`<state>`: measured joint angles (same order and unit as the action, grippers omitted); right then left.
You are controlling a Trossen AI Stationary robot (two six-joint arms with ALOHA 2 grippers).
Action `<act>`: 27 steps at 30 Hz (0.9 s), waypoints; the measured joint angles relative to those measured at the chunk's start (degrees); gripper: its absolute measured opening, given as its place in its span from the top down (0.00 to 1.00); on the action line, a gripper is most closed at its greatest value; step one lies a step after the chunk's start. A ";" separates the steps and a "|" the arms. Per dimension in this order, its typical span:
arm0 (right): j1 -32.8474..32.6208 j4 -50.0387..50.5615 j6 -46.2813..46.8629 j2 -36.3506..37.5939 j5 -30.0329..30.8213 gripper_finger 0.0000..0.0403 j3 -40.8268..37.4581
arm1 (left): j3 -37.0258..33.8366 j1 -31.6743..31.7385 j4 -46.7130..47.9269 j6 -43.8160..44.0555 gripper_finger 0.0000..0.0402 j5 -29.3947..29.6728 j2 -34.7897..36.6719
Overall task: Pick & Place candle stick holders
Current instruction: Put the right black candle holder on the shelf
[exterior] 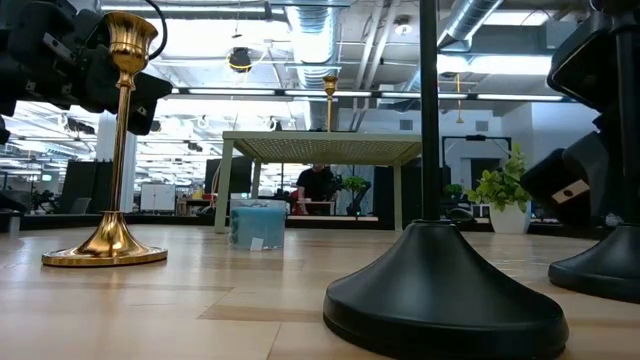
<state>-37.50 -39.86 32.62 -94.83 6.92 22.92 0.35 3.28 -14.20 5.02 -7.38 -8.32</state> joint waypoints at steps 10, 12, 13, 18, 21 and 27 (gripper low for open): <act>0.00 -2.18 -0.02 0.00 -0.96 0.77 0.00 | 0.01 0.00 0.00 0.01 0.98 0.00 0.00; 0.02 -1.89 -0.03 0.00 -0.94 0.79 0.00 | 0.01 -0.01 0.00 0.00 0.98 0.00 0.00; 0.02 -1.65 -0.04 0.00 -0.94 0.81 0.00 | 0.01 -0.01 0.00 0.02 0.98 0.00 0.00; 0.08 -0.74 -0.29 0.10 -0.28 0.95 0.07 | 0.01 0.00 0.00 0.01 0.98 0.00 0.00; 0.04 0.43 -0.92 0.10 0.88 0.98 0.12 | 0.01 -0.01 0.00 0.02 0.98 0.00 0.00; 0.24 0.88 -2.43 0.00 2.16 1.00 0.00 | 0.01 -0.01 0.00 0.00 0.98 0.00 0.00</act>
<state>-37.25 -38.98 30.19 -94.83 9.08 22.92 0.36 3.27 -14.20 5.02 -7.38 -8.32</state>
